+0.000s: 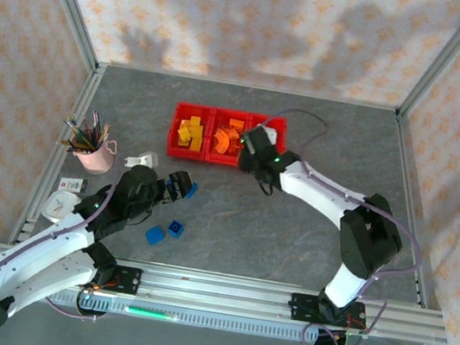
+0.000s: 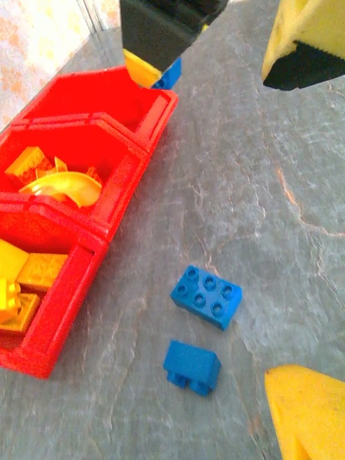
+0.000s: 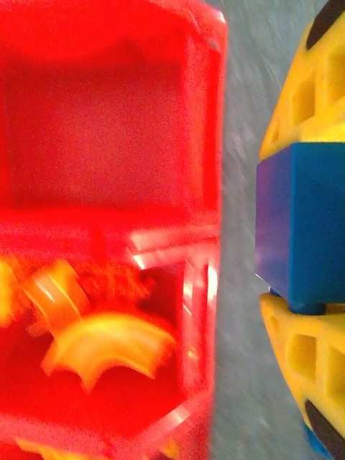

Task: Sort the legos into containers by color
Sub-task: Place the lego in the container, then move the lego to the center of the table.

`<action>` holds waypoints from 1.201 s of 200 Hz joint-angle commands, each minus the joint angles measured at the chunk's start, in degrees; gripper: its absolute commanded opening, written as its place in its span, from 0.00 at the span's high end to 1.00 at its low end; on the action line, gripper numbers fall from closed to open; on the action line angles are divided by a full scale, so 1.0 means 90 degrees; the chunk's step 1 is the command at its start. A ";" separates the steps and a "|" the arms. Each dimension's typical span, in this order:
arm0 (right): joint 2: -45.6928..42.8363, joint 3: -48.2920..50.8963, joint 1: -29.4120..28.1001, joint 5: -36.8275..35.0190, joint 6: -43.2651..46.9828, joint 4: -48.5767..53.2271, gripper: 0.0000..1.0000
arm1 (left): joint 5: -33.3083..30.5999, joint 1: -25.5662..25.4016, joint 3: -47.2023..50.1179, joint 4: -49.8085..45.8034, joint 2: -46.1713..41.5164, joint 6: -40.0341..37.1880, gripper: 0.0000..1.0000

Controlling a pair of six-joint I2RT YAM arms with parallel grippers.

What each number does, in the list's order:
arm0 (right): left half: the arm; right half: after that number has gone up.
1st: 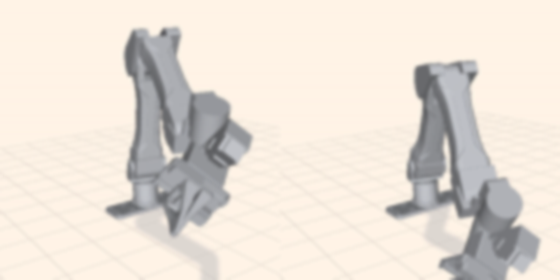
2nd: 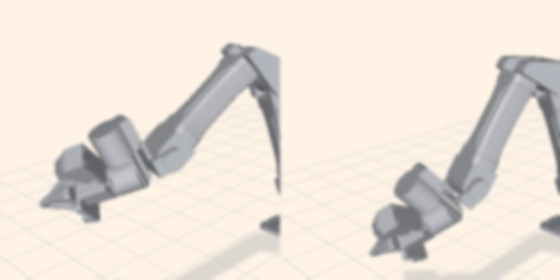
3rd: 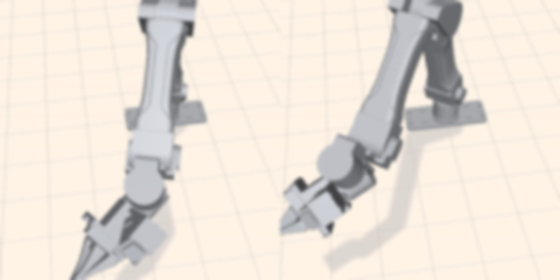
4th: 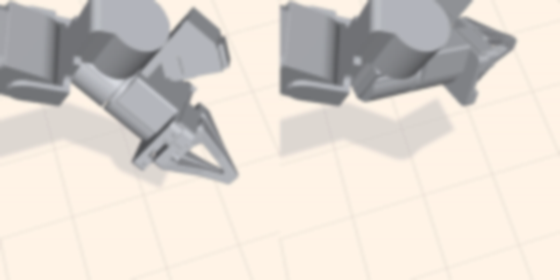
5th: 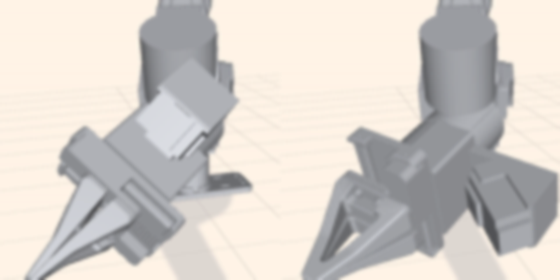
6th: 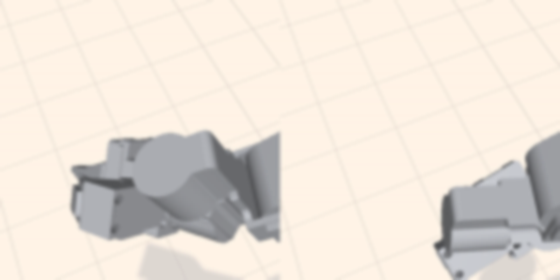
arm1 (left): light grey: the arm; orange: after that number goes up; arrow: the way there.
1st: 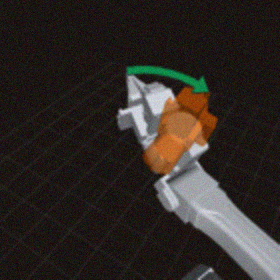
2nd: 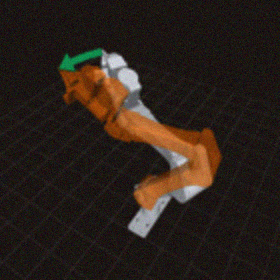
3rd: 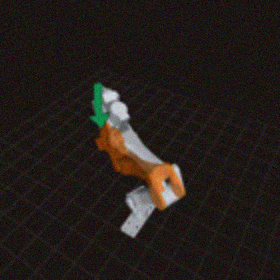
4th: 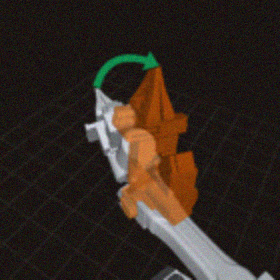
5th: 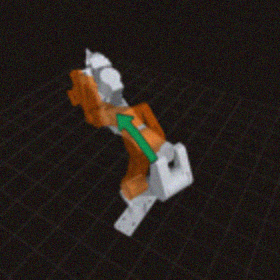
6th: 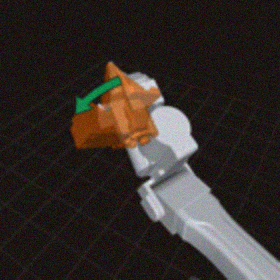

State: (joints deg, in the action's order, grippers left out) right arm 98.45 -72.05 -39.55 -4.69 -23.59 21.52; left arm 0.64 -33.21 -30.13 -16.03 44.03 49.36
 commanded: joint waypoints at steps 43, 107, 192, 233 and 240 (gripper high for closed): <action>0.1335 -0.1534 0.0869 -0.0217 0.0850 -0.0108 0.58 | 0.0202 0.0048 -0.0562 0.1371 0.1106 -0.0254 0.01; 0.1925 -0.2405 0.1143 0.0097 0.1030 0.0046 0.41 | 0.0133 0.0072 -0.0813 0.1590 0.1600 -0.0368 0.01; 0.0471 -0.0988 0.0389 0.0321 0.0644 0.0015 0.33 | -0.0137 0.0110 -0.0721 0.0792 0.0785 -0.0460 0.01; 0.0078 -0.0399 -0.0417 0.0266 0.0127 -0.0039 0.28 | -0.0244 0.0114 -0.0617 0.0034 0.0271 -0.0525 0.01; 0.0045 -0.0329 -0.0574 0.0267 0.0023 -0.0087 0.27 | -0.0271 0.0115 -0.0570 -0.0063 0.0170 -0.0524 0.01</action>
State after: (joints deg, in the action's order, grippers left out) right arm 100.99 -77.43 -41.36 -1.52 -19.44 20.95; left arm 0.51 -32.84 -35.59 -10.20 48.18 45.95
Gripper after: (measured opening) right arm 0.720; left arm 0.992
